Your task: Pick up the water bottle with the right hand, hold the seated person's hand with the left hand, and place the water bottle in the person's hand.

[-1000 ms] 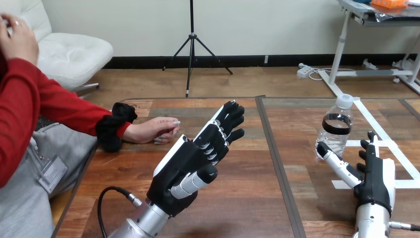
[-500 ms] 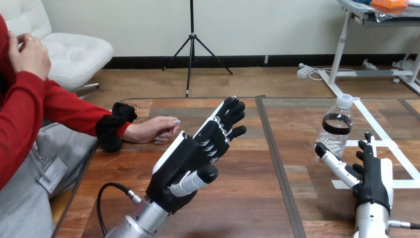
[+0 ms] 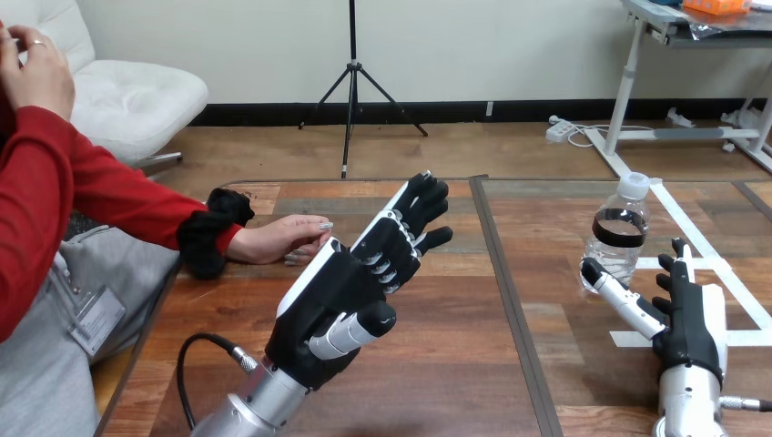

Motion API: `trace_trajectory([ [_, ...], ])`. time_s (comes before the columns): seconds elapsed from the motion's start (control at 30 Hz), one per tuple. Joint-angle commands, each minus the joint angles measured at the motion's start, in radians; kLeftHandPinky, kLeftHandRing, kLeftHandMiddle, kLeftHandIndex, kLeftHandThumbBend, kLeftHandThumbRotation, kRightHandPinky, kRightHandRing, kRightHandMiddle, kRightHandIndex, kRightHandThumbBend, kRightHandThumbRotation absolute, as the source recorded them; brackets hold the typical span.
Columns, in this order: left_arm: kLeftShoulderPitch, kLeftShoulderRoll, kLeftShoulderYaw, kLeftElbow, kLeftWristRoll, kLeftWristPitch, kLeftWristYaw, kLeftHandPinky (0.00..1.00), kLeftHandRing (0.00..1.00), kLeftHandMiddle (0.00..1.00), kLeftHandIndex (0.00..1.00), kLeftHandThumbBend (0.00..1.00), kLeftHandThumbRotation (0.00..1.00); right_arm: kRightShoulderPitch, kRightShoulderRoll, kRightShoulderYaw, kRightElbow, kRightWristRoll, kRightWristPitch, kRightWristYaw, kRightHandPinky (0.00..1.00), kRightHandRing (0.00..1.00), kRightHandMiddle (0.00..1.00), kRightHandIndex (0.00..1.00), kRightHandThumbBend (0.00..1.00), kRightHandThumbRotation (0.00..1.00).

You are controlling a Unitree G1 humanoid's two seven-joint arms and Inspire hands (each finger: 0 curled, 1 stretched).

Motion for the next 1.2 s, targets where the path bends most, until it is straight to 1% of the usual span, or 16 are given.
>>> trace_trajectory([
  [0.0, -0.014, -0.002, 0.009, -0.048, -0.019, 0.002, -0.006, 0.94, 1.00, 1.00, 1.00, 1.00, 0.70, -0.097, -0.019, 0.009, 0.004, 0.004, 0.001, 0.012, 0.89, 0.95, 0.96, 1.00, 1.00, 0.52],
  [0.07, -0.013, -0.002, 0.011, -0.048, -0.022, -0.002, -0.009, 0.94, 1.00, 1.00, 1.00, 1.00, 0.70, -0.099, -0.020, 0.012, 0.005, 0.000, 0.000, 0.008, 0.89, 0.95, 0.96, 1.00, 1.00, 0.52],
  [0.17, -0.010, 0.001, 0.010, -0.052, -0.020, -0.001, -0.008, 0.94, 1.00, 1.00, 1.00, 1.00, 0.70, -0.102, -0.022, 0.016, 0.005, -0.003, 0.006, 0.015, 0.90, 0.95, 0.95, 1.00, 1.00, 0.53],
  [0.27, -0.008, 0.001, 0.011, -0.057, -0.024, 0.010, -0.011, 0.94, 1.00, 1.00, 1.00, 1.00, 0.70, -0.109, -0.019, 0.006, 0.011, 0.009, 0.014, 0.026, 0.90, 0.95, 0.96, 1.00, 1.00, 0.53],
  [0.5, -0.005, 0.001, 0.013, -0.065, -0.033, 0.016, -0.023, 0.94, 1.00, 1.00, 1.00, 1.00, 0.69, -0.122, -0.019, 0.016, 0.018, -0.002, 0.038, 0.028, 0.90, 0.95, 0.95, 1.00, 1.00, 0.52],
  [0.67, -0.002, 0.003, 0.013, -0.073, -0.039, 0.026, -0.035, 0.94, 1.00, 1.00, 1.00, 1.00, 0.67, -0.129, -0.018, 0.019, 0.024, -0.001, 0.047, 0.031, 0.87, 0.94, 0.95, 1.00, 1.00, 0.52],
  [0.77, 0.000, 0.002, 0.015, -0.078, -0.048, 0.026, -0.043, 0.94, 1.00, 1.00, 1.00, 1.00, 0.67, -0.134, -0.020, 0.029, 0.028, -0.010, 0.051, 0.020, 0.86, 0.93, 0.95, 1.00, 1.00, 0.52],
  [0.87, 0.003, 0.003, 0.013, -0.082, -0.048, 0.027, -0.043, 0.94, 1.00, 1.00, 1.00, 1.00, 0.67, -0.141, -0.021, 0.035, 0.032, -0.014, 0.062, 0.015, 0.85, 0.93, 0.95, 1.00, 1.00, 0.52],
  [0.93, 0.007, 0.005, 0.009, -0.087, -0.043, 0.020, -0.037, 0.94, 1.00, 1.00, 1.00, 1.00, 0.67, -0.147, -0.020, 0.034, 0.035, -0.010, 0.070, 0.021, 0.85, 0.93, 0.95, 1.00, 1.00, 0.52],
  [1.03, 0.010, 0.006, 0.007, -0.094, -0.048, 0.033, -0.042, 0.93, 1.00, 1.00, 1.00, 1.00, 0.67, -0.153, -0.020, 0.038, 0.037, -0.013, 0.070, 0.017, 0.84, 0.92, 0.95, 1.00, 1.00, 0.52],
  [1.17, 0.013, 0.008, 0.008, -0.093, -0.046, 0.019, -0.041, 0.93, 1.00, 1.00, 1.00, 1.00, 0.68, -0.163, -0.020, 0.041, 0.039, -0.011, 0.082, 0.023, 0.83, 0.92, 0.96, 1.00, 1.00, 0.51],
])
